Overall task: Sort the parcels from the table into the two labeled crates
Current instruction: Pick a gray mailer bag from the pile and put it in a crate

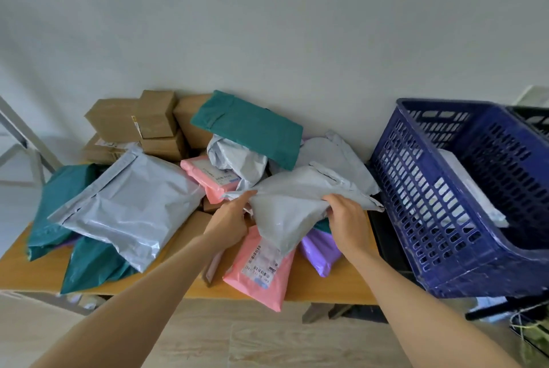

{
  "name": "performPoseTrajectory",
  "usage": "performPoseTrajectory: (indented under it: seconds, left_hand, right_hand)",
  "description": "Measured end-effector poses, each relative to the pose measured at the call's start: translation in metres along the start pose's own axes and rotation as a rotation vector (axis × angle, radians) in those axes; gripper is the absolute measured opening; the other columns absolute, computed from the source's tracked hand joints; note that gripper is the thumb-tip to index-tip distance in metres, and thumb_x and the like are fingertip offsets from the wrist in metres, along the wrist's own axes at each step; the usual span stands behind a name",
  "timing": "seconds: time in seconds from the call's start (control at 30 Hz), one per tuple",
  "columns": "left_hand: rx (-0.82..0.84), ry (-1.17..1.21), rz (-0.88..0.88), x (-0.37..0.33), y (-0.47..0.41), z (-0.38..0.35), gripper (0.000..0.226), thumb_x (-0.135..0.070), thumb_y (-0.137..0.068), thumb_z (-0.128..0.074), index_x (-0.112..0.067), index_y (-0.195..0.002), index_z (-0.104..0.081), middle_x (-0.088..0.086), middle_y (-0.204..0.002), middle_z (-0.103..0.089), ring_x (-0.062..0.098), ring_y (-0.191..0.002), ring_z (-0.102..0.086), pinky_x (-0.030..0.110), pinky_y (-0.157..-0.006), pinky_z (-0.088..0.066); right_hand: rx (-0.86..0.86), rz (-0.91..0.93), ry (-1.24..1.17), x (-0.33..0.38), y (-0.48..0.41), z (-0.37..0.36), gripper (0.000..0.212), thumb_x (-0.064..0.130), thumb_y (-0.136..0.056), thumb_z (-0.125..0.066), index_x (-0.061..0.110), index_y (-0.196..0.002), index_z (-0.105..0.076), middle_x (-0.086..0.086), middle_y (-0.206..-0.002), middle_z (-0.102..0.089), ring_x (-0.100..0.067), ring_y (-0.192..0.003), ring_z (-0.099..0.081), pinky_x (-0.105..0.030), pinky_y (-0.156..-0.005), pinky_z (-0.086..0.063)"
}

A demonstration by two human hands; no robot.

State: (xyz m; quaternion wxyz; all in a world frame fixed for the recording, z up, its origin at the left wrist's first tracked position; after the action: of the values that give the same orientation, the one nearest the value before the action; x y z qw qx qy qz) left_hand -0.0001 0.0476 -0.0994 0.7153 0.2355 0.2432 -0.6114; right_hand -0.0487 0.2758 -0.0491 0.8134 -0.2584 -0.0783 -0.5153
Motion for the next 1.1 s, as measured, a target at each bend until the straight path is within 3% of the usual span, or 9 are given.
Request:
performPoseTrajectory:
  seconds: [0.2, 0.33, 0.57, 0.7, 0.8, 0.9, 0.97, 1.1]
  left_hand:
    - [-0.025, -0.032, -0.007, -0.017, -0.021, 0.034, 0.076, 0.009, -0.082, -0.041, -0.032, -0.145, -0.029, -0.003, -0.126, -0.058, 0.019, -0.103, -0.059, 0.031, -0.083, -0.053]
    - [-0.118, -0.043, -0.1, -0.034, -0.035, 0.062, 0.064, -0.006, -0.087, -0.059, -0.028, -0.142, -0.035, 0.002, -0.116, -0.062, 0.02, -0.102, -0.06, 0.021, -0.08, -0.044]
    - [-0.257, -0.013, -0.134, -0.053, -0.047, 0.119, 0.071, -0.032, -0.082, -0.074, -0.031, -0.142, -0.036, -0.009, -0.096, -0.057, 0.014, -0.091, -0.058, 0.03, -0.079, -0.05]
    - [-0.366, -0.022, -0.136, -0.06, -0.045, 0.154, 0.092, -0.042, -0.077, -0.077, -0.028, -0.15, -0.023, 0.001, -0.119, -0.057, 0.015, -0.097, -0.057, 0.029, -0.079, -0.048]
    - [-0.389, -0.012, -0.171, -0.072, -0.045, 0.177, 0.1, -0.047, -0.073, -0.079, -0.031, -0.15, -0.019, 0.002, -0.141, -0.044, 0.019, -0.111, -0.055, 0.033, -0.083, -0.05]
    - [-0.428, -0.055, -0.211, -0.086, -0.041, 0.198, 0.104, -0.052, -0.072, -0.077, -0.031, -0.152, -0.014, 0.003, -0.147, -0.034, 0.023, -0.117, -0.052, 0.031, -0.078, -0.048]
    - [-0.527, -0.128, -0.301, -0.104, -0.03, 0.215, 0.101, -0.053, -0.074, -0.075, -0.025, -0.152, -0.018, 0.005, -0.146, -0.033, 0.025, -0.12, -0.048, 0.033, -0.08, -0.048]
    - [-0.778, -0.434, -0.571, -0.157, -0.001, 0.241, 0.078, -0.047, -0.078, -0.075, -0.014, -0.142, -0.044, 0.016, -0.142, -0.044, 0.036, -0.127, -0.046, 0.048, -0.103, -0.039]
  right_hand:
    - [-0.07, -0.083, -0.099, 0.003, -0.057, 0.032, 0.022, 0.0, -0.093, -0.053, 0.006, -0.11, -0.066, -0.011, -0.105, -0.07, -0.032, -0.097, -0.062, -0.04, -0.082, -0.047]
    - [-0.132, -0.038, -0.135, 0.022, -0.092, 0.058, 0.017, 0.006, -0.096, -0.053, 0.006, -0.108, -0.066, -0.014, -0.098, -0.07, -0.033, -0.091, -0.063, -0.04, -0.074, -0.048]
    - [-0.147, -0.007, -0.225, 0.047, -0.125, 0.086, 0.016, 0.013, -0.098, -0.053, 0.002, -0.107, -0.061, -0.015, -0.083, -0.067, -0.025, -0.069, -0.056, -0.04, -0.063, -0.046]
    - [-0.178, -0.027, -0.3, 0.056, -0.135, 0.097, 0.013, 0.012, -0.097, -0.056, 0.003, -0.103, -0.062, -0.013, -0.077, -0.065, -0.028, -0.067, -0.057, -0.038, -0.062, -0.044]
    - [-0.161, -0.029, -0.314, 0.065, -0.141, 0.099, 0.011, 0.014, -0.097, -0.056, 0.005, -0.101, -0.062, -0.011, -0.077, -0.066, -0.029, -0.068, -0.059, -0.038, -0.062, -0.045]
    - [-0.145, -0.03, -0.299, 0.074, -0.147, 0.1, 0.011, 0.015, -0.097, -0.055, 0.008, -0.102, -0.061, -0.011, -0.081, -0.067, -0.028, -0.071, -0.058, -0.036, -0.064, -0.042]
    - [-0.139, -0.012, -0.276, 0.085, -0.151, 0.104, 0.01, 0.015, -0.097, -0.055, 0.01, -0.101, -0.063, -0.009, -0.082, -0.066, -0.027, -0.074, -0.057, -0.034, -0.064, -0.039]
    - [-0.045, 0.117, -0.194, 0.121, -0.152, 0.103, 0.01, 0.015, -0.095, -0.056, 0.009, -0.095, -0.065, -0.011, -0.085, -0.069, -0.03, -0.082, -0.063, -0.035, -0.064, -0.035]
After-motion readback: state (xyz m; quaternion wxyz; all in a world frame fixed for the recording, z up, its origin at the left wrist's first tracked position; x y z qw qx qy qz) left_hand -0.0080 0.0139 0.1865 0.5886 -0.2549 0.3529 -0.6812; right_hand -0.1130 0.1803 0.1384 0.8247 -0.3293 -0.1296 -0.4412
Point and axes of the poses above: each hand's wrist, its own y-axis away from the middle knuckle, its own z-axis out of the back of the hand, x = y × z, the point moved 10 cm from there along -y, towards the middle knuckle
